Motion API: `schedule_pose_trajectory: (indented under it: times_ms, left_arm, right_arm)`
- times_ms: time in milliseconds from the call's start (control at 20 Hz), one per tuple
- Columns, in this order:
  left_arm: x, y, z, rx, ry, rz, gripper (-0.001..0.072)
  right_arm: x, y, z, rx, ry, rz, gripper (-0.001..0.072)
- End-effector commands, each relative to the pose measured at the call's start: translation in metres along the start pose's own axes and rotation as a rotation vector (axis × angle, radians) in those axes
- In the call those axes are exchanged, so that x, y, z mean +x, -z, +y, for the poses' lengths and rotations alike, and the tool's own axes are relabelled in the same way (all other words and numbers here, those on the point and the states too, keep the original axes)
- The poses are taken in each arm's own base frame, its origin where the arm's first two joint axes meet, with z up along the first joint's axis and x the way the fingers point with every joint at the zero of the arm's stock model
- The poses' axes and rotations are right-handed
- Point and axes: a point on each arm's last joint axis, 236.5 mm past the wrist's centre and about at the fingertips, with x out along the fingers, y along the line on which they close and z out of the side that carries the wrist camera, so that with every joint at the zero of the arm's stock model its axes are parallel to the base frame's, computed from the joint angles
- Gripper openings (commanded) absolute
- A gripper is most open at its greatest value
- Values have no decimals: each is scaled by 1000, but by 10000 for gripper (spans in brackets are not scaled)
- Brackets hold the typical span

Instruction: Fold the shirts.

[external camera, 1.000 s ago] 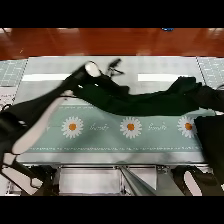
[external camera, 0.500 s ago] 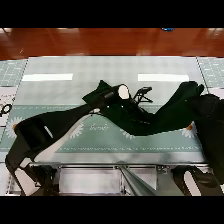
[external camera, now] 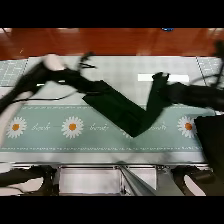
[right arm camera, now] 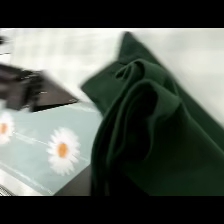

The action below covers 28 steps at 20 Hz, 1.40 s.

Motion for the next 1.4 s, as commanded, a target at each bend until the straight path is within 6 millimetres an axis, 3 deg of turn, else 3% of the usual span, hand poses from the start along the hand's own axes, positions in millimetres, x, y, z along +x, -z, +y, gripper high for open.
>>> schedule_pose_trajectory:
  times_ms: [0,150,250,400,550,600,650,700,750,850,950,1000,1100,1200,1300,1350]
  left_arm:
    - [-76,28,68,-121,-109,-193,20]
    - [-96,59,91,-196,-146,-257,20]
    - [-89,81,92,-217,-143,-246,20]
    - [-69,101,90,-230,-114,-215,19]
    - [-62,99,91,-245,-105,-236,19]
    - [-62,97,91,-243,-105,-246,19]
    - [-63,94,91,-241,-104,-256,19]
    - [-63,92,92,-242,-107,-265,20]
    - [-64,91,93,-242,-111,-273,19]
    - [-71,81,99,-248,-127,-317,19]
    - [-95,65,83,-221,-93,-391,20]
    - [-111,55,72,-183,-87,-458,19]
    - [-132,47,60,-133,-104,-538,19]
    - [-132,52,58,-119,-113,-527,19]
    - [-125,59,57,-126,-100,-496,19]
    - [-122,63,57,-132,-95,-479,19]
  right_arm:
    - [96,-8,9,26,-32,16,28]
    - [176,-10,4,58,-43,101,28]
    - [220,-14,0,115,-66,143,28]
    - [264,-11,5,198,-121,197,28]
    - [293,2,10,277,-161,254,28]
    - [299,5,10,296,-166,259,68]
    - [304,9,10,314,-170,268,287]
    - [302,13,11,313,-175,286,413]
    - [297,14,14,315,-185,307,411]
    - [269,11,19,307,-223,377,408]
    - [212,0,15,209,-258,460,407]
    - [178,-6,-3,149,-197,490,406]
    - [98,-19,-75,64,155,484,406]
    - [13,-20,-144,32,549,392,406]
    - [-53,4,-197,102,822,283,406]
    - [-64,28,-213,174,857,219,407]
